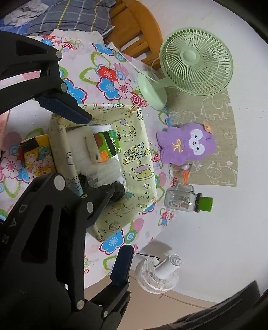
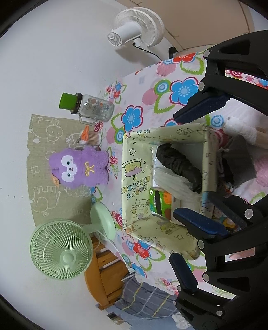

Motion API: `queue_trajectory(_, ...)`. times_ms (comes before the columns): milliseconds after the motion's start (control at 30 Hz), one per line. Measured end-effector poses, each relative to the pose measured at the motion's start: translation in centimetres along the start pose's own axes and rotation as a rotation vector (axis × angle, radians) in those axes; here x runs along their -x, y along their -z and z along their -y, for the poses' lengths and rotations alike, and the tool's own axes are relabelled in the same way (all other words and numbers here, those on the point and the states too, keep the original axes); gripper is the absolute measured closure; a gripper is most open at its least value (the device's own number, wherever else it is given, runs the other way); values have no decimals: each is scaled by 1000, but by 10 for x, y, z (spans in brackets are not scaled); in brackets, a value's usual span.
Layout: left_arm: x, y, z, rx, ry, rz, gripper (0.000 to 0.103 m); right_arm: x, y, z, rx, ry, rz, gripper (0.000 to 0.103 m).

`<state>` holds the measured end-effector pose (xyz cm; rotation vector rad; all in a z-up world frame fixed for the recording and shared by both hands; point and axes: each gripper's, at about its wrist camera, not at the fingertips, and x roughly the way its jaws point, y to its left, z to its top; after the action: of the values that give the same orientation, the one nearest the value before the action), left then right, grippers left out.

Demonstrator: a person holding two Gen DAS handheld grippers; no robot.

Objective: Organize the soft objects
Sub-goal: 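Withdraw both grippers from the box toward the remaining items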

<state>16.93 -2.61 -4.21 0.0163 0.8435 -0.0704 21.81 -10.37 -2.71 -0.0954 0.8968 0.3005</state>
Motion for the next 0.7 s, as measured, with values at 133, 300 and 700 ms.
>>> queue_trajectory(133, 11, 7, 2, -6, 2, 24, 15, 10, 7, -1, 7, 3, 10, 17)
queue_trajectory(300, 24, 17, 4, -1, 10, 38, 15, 20, 16, 0, 2, -2, 15, 17)
queue_trajectory(700, 46, 43, 14, -39, 15, 55, 15, 43, 41, -1, 26, -3, 35, 17)
